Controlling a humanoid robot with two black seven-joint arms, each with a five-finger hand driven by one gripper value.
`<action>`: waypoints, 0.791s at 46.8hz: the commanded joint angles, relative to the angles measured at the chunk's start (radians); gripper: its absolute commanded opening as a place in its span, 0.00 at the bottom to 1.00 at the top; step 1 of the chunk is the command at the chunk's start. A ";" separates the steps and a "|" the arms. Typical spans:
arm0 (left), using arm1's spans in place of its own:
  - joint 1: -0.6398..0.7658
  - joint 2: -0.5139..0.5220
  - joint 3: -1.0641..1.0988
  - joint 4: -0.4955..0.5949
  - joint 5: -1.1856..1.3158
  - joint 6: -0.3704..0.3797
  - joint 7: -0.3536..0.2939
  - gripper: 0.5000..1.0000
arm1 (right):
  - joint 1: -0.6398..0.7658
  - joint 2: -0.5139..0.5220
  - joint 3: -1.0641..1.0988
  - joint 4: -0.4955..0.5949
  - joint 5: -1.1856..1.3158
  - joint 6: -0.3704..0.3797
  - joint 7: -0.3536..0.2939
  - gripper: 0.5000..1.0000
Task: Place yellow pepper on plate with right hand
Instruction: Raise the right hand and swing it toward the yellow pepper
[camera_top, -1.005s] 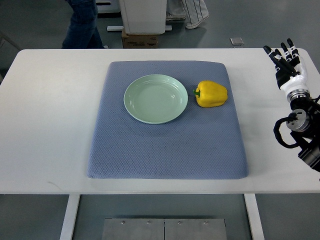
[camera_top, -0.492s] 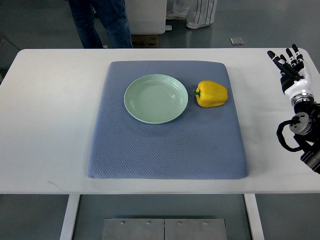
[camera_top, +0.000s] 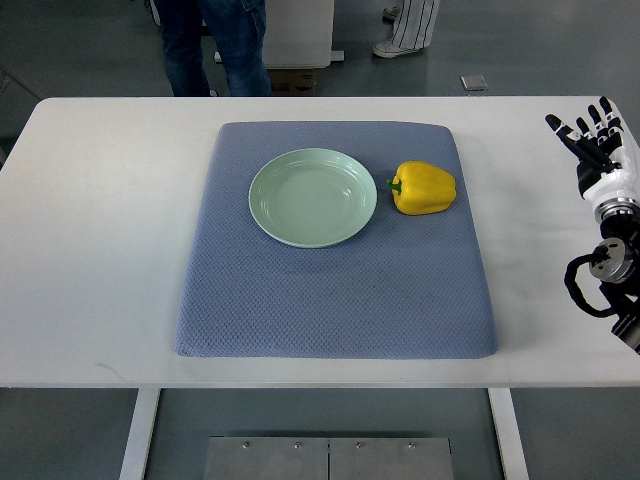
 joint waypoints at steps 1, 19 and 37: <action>0.000 0.000 0.000 0.000 0.000 0.000 0.000 1.00 | 0.009 -0.009 -0.052 -0.001 -0.001 -0.001 0.003 1.00; 0.000 0.000 0.000 0.000 0.000 0.000 0.000 1.00 | 0.047 -0.064 -0.181 0.000 -0.126 0.049 0.008 1.00; 0.000 0.000 0.000 0.000 0.000 0.000 0.000 1.00 | 0.133 -0.069 -0.209 -0.001 -0.153 0.031 0.021 1.00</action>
